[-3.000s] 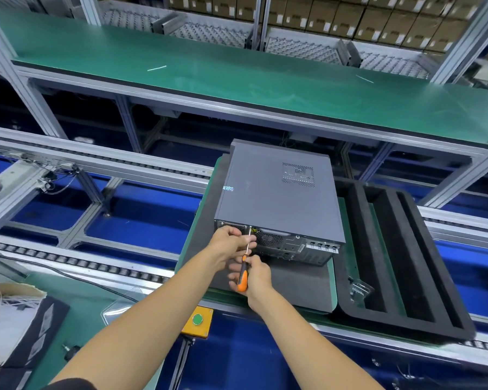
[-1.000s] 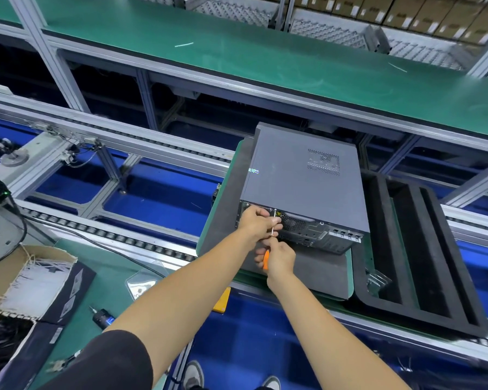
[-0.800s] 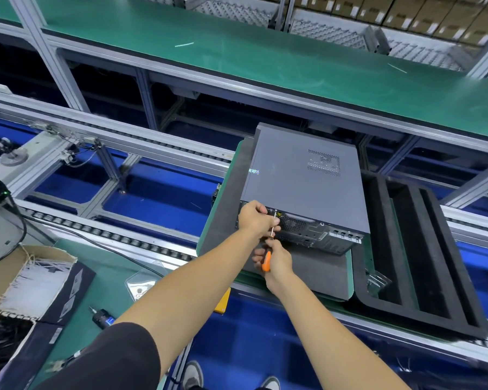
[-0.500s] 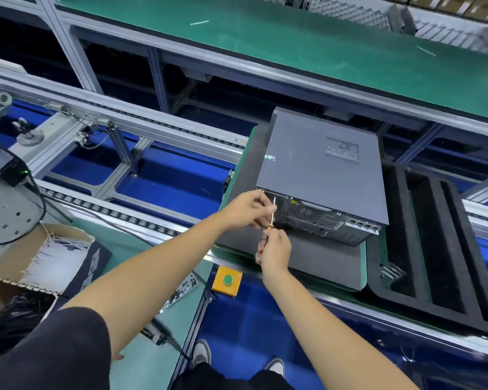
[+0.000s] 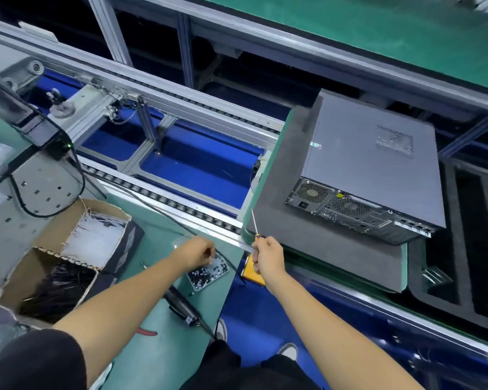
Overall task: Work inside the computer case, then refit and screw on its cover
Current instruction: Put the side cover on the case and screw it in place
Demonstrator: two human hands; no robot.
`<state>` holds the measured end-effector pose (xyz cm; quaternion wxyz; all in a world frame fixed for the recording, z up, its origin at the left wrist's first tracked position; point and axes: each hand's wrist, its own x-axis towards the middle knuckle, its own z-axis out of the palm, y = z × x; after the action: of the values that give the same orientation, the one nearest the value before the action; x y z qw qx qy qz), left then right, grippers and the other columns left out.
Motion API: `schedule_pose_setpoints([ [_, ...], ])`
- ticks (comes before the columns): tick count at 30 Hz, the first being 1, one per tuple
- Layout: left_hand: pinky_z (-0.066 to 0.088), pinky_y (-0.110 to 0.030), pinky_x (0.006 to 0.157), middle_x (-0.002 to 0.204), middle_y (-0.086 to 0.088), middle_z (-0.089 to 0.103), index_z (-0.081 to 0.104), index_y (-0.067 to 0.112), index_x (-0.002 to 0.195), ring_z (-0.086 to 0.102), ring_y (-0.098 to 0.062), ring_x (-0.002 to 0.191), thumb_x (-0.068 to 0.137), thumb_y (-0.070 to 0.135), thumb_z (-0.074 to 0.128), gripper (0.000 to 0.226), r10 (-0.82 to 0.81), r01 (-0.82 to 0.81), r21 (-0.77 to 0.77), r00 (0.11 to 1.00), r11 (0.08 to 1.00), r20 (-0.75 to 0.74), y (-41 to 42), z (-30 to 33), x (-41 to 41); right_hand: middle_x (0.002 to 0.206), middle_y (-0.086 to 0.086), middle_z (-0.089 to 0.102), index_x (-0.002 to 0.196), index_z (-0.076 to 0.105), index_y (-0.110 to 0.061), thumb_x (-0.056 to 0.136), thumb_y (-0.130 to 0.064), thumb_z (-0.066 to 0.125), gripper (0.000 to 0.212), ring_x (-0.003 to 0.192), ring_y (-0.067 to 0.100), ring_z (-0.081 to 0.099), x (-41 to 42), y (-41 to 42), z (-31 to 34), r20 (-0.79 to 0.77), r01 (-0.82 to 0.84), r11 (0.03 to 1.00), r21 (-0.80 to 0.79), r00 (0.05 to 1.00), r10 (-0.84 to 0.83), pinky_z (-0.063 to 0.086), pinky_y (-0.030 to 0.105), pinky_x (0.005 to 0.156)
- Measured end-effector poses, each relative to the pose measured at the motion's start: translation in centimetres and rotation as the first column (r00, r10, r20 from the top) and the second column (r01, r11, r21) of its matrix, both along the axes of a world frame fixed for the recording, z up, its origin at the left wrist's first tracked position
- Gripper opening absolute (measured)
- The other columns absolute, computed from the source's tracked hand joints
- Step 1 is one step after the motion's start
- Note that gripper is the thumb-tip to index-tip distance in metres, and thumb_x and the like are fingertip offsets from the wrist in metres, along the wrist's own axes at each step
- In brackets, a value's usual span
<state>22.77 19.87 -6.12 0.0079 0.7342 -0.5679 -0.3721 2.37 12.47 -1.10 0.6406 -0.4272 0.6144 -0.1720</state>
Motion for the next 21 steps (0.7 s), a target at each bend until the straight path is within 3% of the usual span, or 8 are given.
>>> schedule_pose_setpoints([
  [6, 0.052, -0.032, 0.089, 0.114, -0.003, 0.071, 0.07, 0.014, 0.112, 0.066, -0.022, 0.105, 0.098, 0.021, 0.065, 0.017, 0.166, -0.167, 0.012, 0.985, 0.986, 0.043, 0.3, -1.8, -2.6, 0.065, 0.01, 0.036, 0.093, 0.047, -0.01, 0.104, -0.008, 0.043, 0.011, 0.044, 0.012, 0.025, -0.3, 0.4, -0.7, -0.014, 0.004, 0.999, 0.033, 1.0, -0.003, 0.021, 0.023, 0.04],
  [12, 0.054, -0.035, 0.087, 0.105, -0.007, 0.073, 0.069, 0.01, 0.107, 0.068, -0.023, 0.099, 0.096, 0.029, 0.071, 0.023, 0.334, -0.333, 0.032, 0.942, 0.942, -0.025, 0.3, -3.1, -4.2, 0.065, 0.01, 0.036, 0.087, 0.045, -0.01, 0.104, -0.009, 0.044, 0.017, 0.047, 0.013, 0.027, -0.8, 0.6, -1.3, -0.026, 0.023, 0.999, 0.035, 0.999, -0.022, 0.022, 0.023, 0.041],
  [21, 0.054, -0.032, 0.082, 0.104, -0.002, 0.073, 0.07, 0.018, 0.091, 0.067, -0.024, 0.096, 0.095, 0.028, 0.071, 0.01, 0.498, -0.5, 0.047, 0.866, 0.865, 0.045, -0.6, -3.9, -5.8, 0.066, 0.009, 0.043, 0.086, 0.047, -0.01, 0.104, -0.013, 0.045, 0.018, 0.052, 0.015, 0.032, -2.1, 0.4, -1.7, -0.054, 0.016, 0.999, 0.04, 0.998, -0.014, 0.025, 0.027, 0.045],
])
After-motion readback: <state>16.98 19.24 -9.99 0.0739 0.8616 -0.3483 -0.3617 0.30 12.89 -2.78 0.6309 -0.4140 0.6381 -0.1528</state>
